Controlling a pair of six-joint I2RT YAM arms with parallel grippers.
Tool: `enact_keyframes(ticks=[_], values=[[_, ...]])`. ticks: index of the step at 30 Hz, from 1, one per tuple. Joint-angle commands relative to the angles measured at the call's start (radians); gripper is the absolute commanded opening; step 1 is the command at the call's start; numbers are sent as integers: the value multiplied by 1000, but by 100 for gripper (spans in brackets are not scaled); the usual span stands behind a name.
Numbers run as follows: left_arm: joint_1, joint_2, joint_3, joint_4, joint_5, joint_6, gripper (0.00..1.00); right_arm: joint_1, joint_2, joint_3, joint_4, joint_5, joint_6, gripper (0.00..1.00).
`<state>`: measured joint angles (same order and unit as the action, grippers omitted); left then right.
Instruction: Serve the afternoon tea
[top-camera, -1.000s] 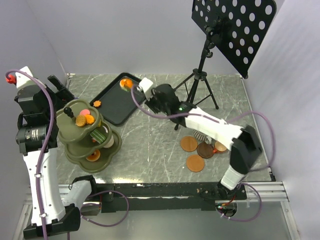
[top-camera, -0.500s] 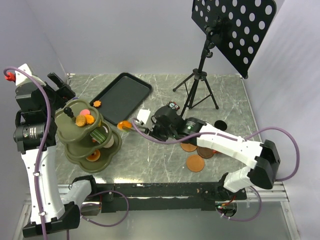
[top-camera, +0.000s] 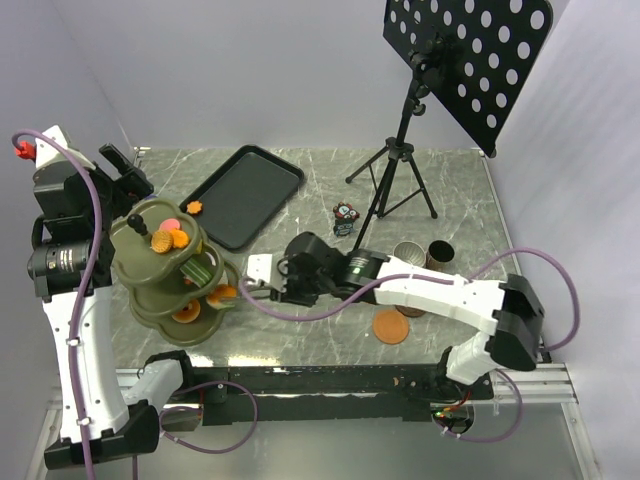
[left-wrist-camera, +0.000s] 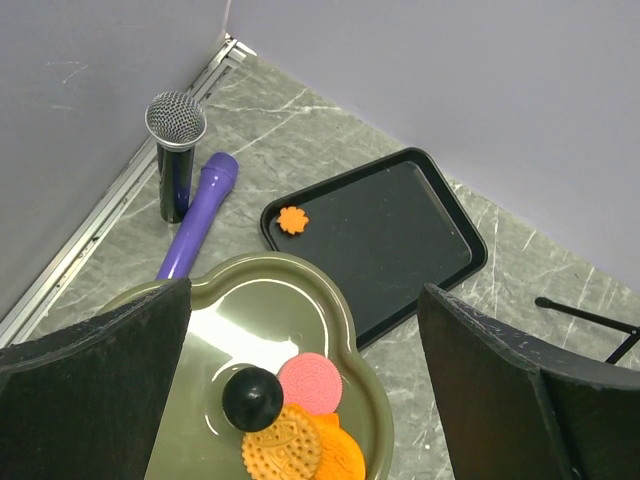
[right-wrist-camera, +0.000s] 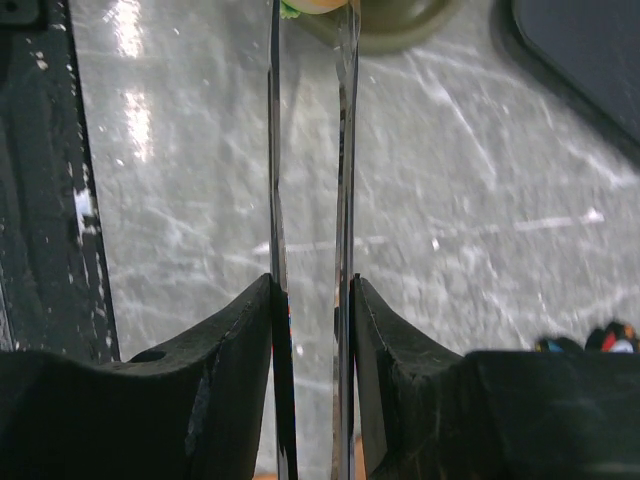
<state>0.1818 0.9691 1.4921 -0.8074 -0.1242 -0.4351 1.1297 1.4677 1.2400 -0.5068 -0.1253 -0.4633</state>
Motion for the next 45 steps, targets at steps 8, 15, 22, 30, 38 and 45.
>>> enact_keyframes(ticks=[8,15,22,30,38,45], values=[[4,-27,27,-12,-3,32,100,77,157,164,178,-2,-57,24],[-1,-43,20,-10,-20,61,100,93,262,240,232,50,-67,29],[-18,-52,22,-7,-43,91,100,105,335,323,212,64,-55,48],[-22,-61,3,8,-54,113,100,105,322,319,202,70,-57,60],[-51,-21,54,43,3,200,98,107,231,250,188,76,-41,59],[-93,89,180,5,-6,236,96,105,34,93,140,92,-54,57]])
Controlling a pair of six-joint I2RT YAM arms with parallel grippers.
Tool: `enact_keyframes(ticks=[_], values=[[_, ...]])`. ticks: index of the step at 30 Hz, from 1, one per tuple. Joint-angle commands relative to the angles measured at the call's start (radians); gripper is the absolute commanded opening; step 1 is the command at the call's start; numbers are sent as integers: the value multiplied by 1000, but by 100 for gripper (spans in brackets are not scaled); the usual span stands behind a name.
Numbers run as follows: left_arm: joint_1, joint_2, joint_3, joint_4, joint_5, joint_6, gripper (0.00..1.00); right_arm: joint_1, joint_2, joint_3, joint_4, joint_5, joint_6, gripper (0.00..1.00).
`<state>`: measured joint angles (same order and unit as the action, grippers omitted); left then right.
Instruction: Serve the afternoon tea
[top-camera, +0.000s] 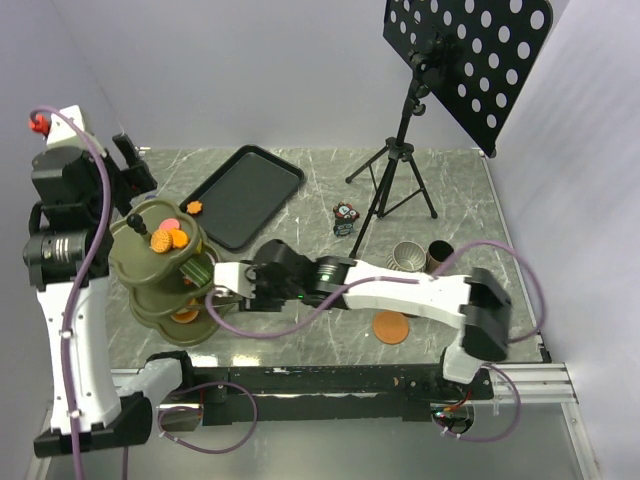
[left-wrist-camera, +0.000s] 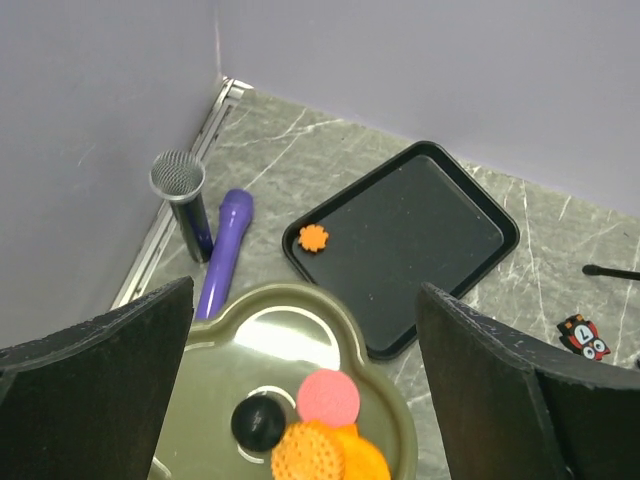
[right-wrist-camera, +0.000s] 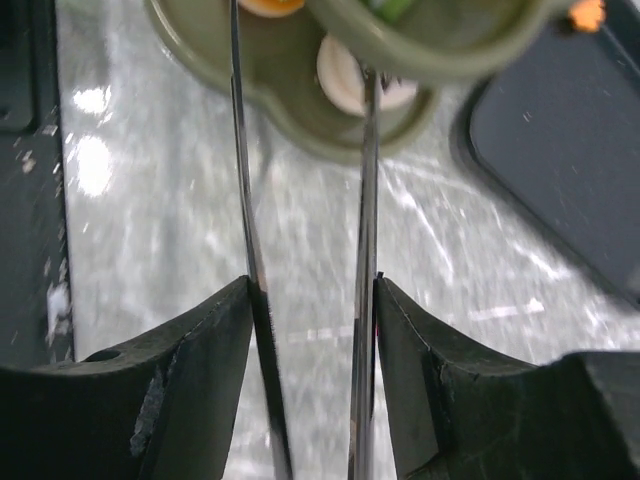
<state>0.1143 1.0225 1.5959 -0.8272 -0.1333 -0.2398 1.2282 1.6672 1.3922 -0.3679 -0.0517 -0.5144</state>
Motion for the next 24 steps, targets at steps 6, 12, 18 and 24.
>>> enact_keyframes(ticks=[6,12,18,24], values=[[-270,200,226,-79,-184,-4,94,-2,-280,-154,-55,39,8,57],[-469,375,271,-46,-238,-114,95,-42,-423,-300,-123,134,47,57],[-518,462,185,108,-144,-136,95,-122,-549,-429,-154,197,45,56],[-538,681,262,102,-82,-95,96,-355,-564,-469,-126,208,132,55]])
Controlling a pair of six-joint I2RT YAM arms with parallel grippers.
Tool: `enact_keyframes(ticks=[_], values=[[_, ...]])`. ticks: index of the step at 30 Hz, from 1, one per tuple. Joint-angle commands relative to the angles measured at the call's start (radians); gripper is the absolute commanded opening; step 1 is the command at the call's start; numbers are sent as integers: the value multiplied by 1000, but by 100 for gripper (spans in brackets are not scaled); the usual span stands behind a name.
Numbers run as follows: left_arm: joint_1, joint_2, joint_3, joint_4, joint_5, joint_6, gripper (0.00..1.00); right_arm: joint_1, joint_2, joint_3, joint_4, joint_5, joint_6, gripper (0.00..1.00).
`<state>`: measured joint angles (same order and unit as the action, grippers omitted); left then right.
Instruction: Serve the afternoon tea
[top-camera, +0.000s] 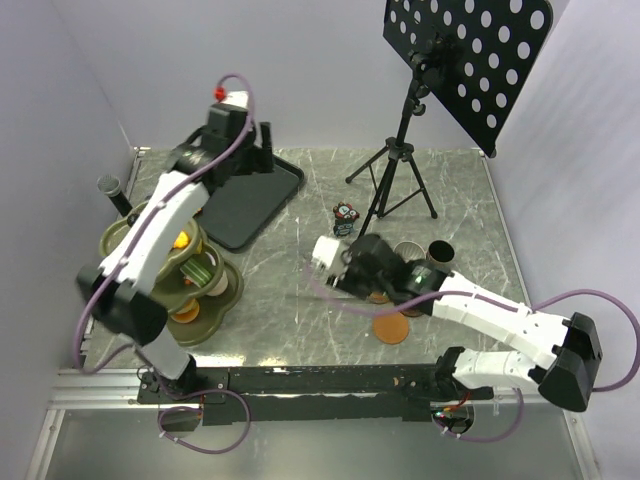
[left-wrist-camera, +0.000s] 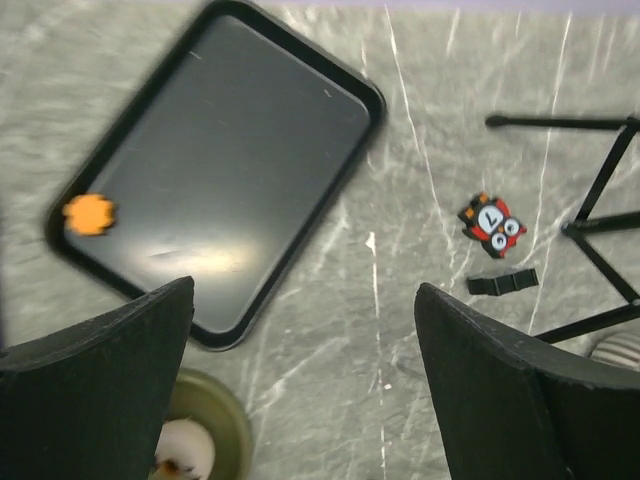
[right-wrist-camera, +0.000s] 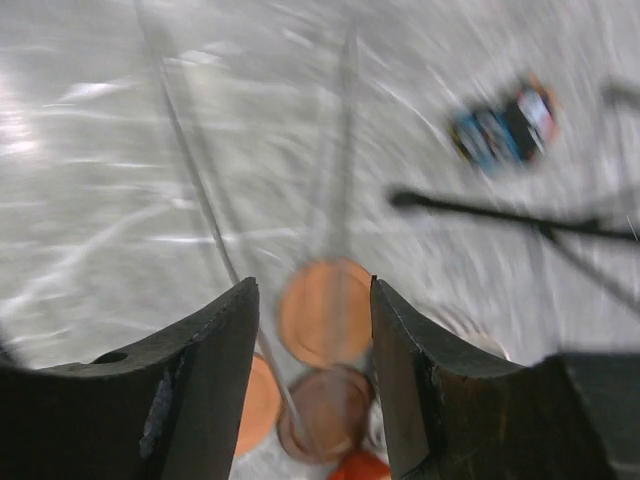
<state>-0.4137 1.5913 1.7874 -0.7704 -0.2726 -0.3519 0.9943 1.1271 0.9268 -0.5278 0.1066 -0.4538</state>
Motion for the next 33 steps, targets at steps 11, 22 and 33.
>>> enact_keyframes(ticks=[11,22,33], values=[[-11,390,84,51,188,85,98,-322,8,38,64,-102,168,59],[-16,493,-92,57,44,125,96,-350,-9,15,69,-146,213,65],[-23,607,-68,49,72,53,51,-350,10,20,49,-149,182,66]])
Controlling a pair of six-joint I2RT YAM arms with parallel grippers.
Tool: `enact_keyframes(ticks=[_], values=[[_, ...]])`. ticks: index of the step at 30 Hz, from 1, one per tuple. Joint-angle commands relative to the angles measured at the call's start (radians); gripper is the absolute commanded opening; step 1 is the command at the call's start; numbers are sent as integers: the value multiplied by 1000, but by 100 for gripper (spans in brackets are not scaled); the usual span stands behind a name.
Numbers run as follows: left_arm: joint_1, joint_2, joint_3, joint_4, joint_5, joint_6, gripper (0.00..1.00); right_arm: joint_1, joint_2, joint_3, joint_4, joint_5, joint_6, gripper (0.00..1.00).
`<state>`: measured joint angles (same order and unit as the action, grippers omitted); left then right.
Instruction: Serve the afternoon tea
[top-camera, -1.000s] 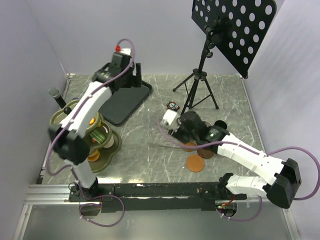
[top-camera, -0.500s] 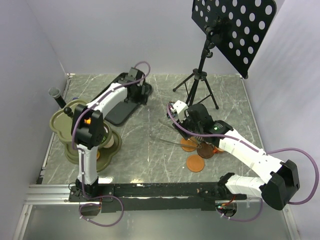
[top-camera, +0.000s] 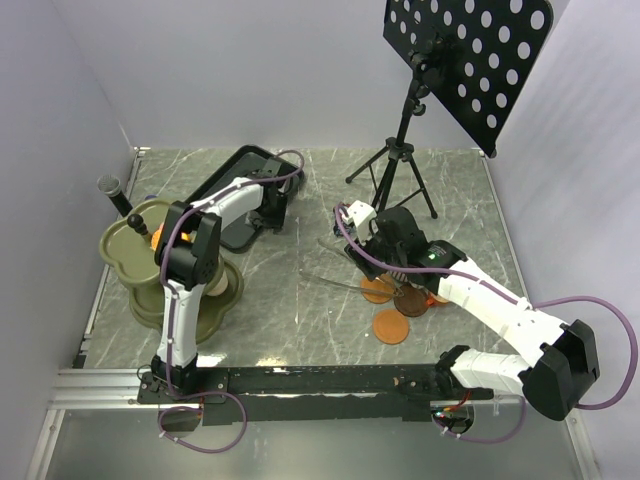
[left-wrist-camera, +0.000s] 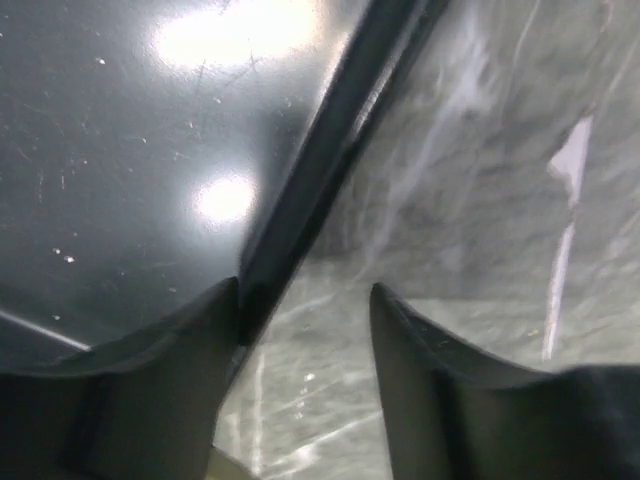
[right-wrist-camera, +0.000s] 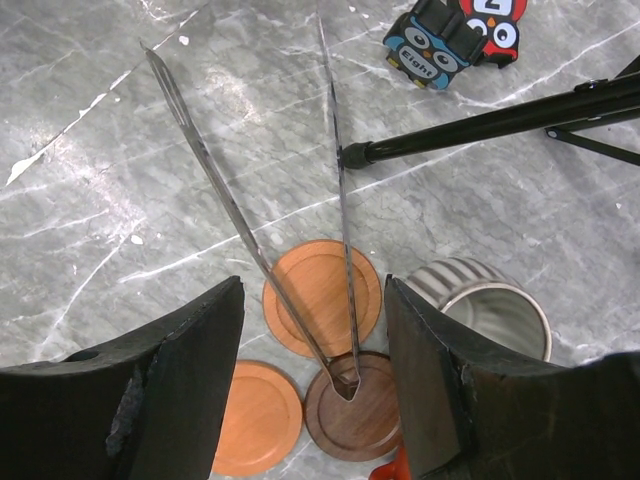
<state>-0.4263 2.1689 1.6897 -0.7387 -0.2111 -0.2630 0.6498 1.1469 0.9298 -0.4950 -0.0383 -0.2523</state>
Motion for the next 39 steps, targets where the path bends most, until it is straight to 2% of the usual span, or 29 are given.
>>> enact_keyframes(ticks=[1,3,10,21,29,33,39], values=[[-11,37,37,19,15,-50,43,-6,-7,11,13,-14,-34,66],[-15,52,59,24,30,-73,33,-7,10,3,6,-37,-50,66],[-23,124,174,74,124,-174,9,-6,121,26,15,-100,-93,66],[-54,230,318,190,243,-220,1,13,293,84,39,-127,-111,65],[-78,287,418,228,283,-229,2,27,321,72,44,-153,-116,67],[-85,260,397,240,250,-222,11,33,333,58,53,-144,-120,67],[-85,177,364,243,214,-193,38,36,393,64,72,-146,-108,66]])
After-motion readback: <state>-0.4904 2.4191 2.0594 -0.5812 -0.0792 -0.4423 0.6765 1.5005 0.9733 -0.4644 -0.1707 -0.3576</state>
